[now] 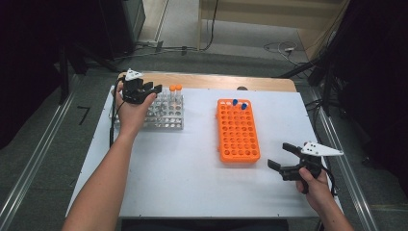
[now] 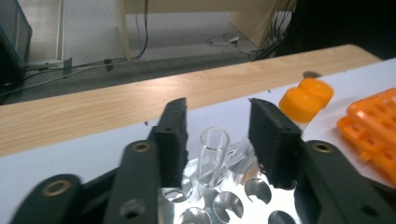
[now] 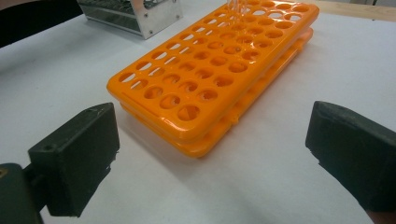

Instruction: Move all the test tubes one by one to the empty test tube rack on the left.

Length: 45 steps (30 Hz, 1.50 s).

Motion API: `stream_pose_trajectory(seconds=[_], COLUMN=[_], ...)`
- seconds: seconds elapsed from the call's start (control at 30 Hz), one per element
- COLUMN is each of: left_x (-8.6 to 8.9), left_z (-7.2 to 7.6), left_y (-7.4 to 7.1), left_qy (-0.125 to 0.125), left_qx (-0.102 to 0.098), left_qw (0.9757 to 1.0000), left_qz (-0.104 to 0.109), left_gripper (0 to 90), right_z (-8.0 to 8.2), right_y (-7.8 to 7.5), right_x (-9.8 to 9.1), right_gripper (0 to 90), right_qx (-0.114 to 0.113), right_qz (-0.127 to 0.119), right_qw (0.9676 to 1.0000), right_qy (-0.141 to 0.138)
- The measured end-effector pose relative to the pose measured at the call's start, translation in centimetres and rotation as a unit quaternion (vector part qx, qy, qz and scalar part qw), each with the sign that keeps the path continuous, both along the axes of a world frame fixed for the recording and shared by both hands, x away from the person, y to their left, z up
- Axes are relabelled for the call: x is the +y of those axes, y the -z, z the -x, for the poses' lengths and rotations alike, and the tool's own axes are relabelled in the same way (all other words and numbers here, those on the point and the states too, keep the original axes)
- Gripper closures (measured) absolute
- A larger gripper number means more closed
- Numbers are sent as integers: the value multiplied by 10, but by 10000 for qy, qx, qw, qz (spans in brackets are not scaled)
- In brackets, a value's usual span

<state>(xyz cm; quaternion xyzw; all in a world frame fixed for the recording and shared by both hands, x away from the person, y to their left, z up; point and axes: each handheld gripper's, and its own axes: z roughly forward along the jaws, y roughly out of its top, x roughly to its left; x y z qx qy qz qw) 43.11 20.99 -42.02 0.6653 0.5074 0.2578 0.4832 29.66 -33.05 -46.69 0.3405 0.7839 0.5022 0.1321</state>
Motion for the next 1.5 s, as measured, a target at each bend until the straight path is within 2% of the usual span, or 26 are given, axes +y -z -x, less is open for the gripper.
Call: stream_pose_trajectory(seconds=[0.1, 0.27, 0.37, 0.47, 0.9, 0.93, 1.1, 1.2, 1.33, 1.43, 1.5], left_x=[-1, -6, -9, -11, -27, -29, -38, -42, -44, -45, -45], left_z=[7, 26, 38, 51, 102, 106, 123, 131, 139, 142, 143], left_y=[-4, -10, -13, -15, -15, -14, -11, -8, -1, 2, 4], left_qy=[160, 356, 480, 635, 1086, 1120, 1251, 1293, 1305, 1347, 1344], left_qx=[-35, -120, -138, -172, -439, -455, -552, -583, -619, -565, -561], left_qw=[9997, 9992, 9985, 9975, 9924, 9917, 9896, 9888, 9878, 9877, 9874], left_qz=[162, 151, 210, 242, 390, 445, 455, 469, 589, 561, 620], left_gripper=[392, 187, 86, 27, 0, 0, 0, 0, 0, 0, 0], right_z=[0, -1, -1, -2, -6, -7, -12, -15, -20, -25, -30], right_y=[0, -1, -2, -3, -7, -8, -13, -16, -20, -22, -23], right_x=[0, 1, 2, 3, 12, 13, 19, 24, 30, 34, 38], right_gripper=[14, 14, 15, 15, 15, 15, 15, 15, 15, 15, 15], right_qx=[-4, -14, -28, -45, -115, -102, -129, -162, -160, -166, -174], right_qz=[-9, -1, -7, -5, 58, 36, -4, 10, 28, 93, 108], right_qw=[10000, 10000, 10000, 10000, 9999, 9999, 9999, 9999, 9999, 9998, 9998], right_qy=[4, 11, 17, 19, 20, 26, -5, -16, -44, -39, -14])
